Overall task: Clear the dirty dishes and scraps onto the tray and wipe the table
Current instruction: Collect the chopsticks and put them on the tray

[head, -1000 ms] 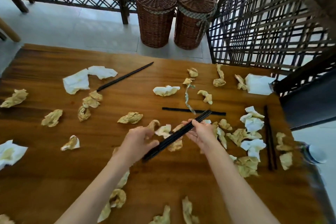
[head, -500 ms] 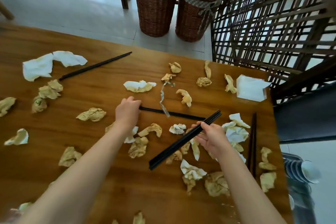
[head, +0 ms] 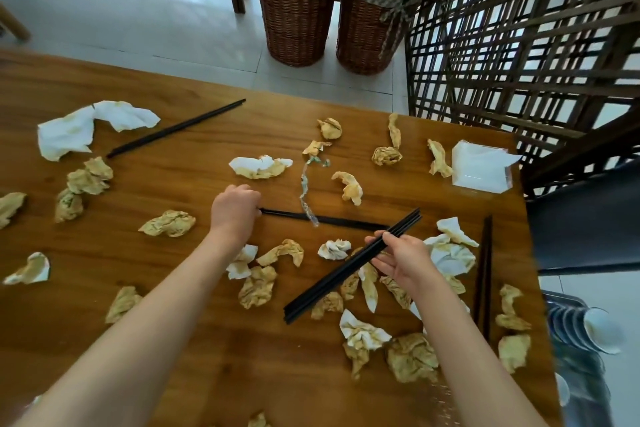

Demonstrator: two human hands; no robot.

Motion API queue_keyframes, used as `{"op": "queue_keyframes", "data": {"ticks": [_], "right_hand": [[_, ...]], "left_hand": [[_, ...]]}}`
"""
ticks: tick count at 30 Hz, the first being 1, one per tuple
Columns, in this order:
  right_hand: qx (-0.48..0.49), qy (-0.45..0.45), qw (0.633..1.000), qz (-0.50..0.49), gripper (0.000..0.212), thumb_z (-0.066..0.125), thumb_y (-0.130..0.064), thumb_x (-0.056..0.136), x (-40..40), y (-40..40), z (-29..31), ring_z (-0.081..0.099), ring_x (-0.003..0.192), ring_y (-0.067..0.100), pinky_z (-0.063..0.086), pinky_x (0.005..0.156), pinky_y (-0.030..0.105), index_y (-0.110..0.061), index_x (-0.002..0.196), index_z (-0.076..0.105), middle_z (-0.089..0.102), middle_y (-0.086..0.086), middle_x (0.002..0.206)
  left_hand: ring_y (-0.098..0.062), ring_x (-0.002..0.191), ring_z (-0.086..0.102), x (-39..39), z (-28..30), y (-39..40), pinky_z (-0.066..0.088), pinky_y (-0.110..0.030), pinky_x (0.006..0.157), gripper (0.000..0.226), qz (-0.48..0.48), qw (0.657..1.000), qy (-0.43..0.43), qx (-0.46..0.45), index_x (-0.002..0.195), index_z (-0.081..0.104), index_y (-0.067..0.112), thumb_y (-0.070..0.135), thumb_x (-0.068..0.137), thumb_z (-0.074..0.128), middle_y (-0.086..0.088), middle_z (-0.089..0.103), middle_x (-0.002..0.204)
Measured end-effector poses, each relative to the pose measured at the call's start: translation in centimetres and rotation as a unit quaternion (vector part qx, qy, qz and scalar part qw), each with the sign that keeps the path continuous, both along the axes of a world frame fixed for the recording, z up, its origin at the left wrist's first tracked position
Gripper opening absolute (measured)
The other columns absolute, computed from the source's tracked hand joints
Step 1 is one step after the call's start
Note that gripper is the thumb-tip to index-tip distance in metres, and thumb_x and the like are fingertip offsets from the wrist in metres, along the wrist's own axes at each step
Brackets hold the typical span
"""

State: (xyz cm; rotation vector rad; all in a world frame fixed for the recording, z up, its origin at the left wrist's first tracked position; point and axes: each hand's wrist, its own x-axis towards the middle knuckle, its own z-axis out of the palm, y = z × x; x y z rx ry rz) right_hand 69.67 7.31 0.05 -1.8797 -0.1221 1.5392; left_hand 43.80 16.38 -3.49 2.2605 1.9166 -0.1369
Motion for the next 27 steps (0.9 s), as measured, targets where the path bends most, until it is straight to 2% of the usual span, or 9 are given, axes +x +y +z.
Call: {"op": "queue_keyframes", "data": {"ticks": [10, 16, 19, 27], "right_hand": [[-0.003, -0.003, 1.0, -0.005, 0.017, 0.045, -0.015, 0.098, -0.6, -0.2, -0.2, 0.068, 0.082, 0.021, 0.054, 0.063, 0.03, -0.009, 0.096, 0.061, 0.071, 0.009, 0.09], [0.004, 0.011, 1.0, -0.014, 0.016, 0.045, -0.014, 0.098, -0.7, -0.4, 0.2, 0.069, 0.081, 0.021, 0.054, 0.052, 0.026, -0.007, 0.098, 0.06, 0.071, 0.01, 0.091], [0.004, 0.012, 1.0, -0.013, 0.016, 0.045, -0.014, 0.098, -0.7, -0.5, 0.1, 0.069, 0.081, 0.022, 0.055, 0.056, 0.028, -0.007, 0.097, 0.06, 0.071, 0.011, 0.092], [0.008, 0.018, 1.0, -0.014, 0.017, 0.045, -0.013, 0.098, -0.7, -0.7, -0.1, 0.069, 0.083, 0.023, 0.056, 0.063, 0.031, -0.006, 0.098, 0.06, 0.07, 0.012, 0.093]], "left_hand": [[-0.019, 0.089, 0.054, -0.3, -0.2, 0.5, 0.047, -0.03, 0.075, 0.015, -0.02, 0.999, 0.032, -0.033, 0.102, 0.064, 0.018, 0.025, 0.088, 0.063, -0.001, 0.059, 0.096], [-0.017, 0.083, 0.049, -0.6, -0.7, 0.2, 0.042, -0.028, 0.07, 0.013, -0.026, 0.998, 0.039, -0.034, 0.101, 0.061, 0.019, 0.026, 0.09, 0.059, 0.0, 0.055, 0.092], [-0.016, 0.08, 0.045, -0.6, -0.9, 0.1, 0.04, -0.027, 0.069, 0.013, -0.027, 0.998, 0.041, -0.029, 0.101, 0.061, 0.019, 0.025, 0.09, 0.059, 0.0, 0.053, 0.091], [-0.018, 0.088, 0.052, -1.3, -0.8, -0.6, 0.04, -0.028, 0.072, 0.014, -0.03, 0.998, 0.048, -0.02, 0.103, 0.06, 0.019, 0.025, 0.091, 0.058, 0.0, 0.056, 0.095]]}}
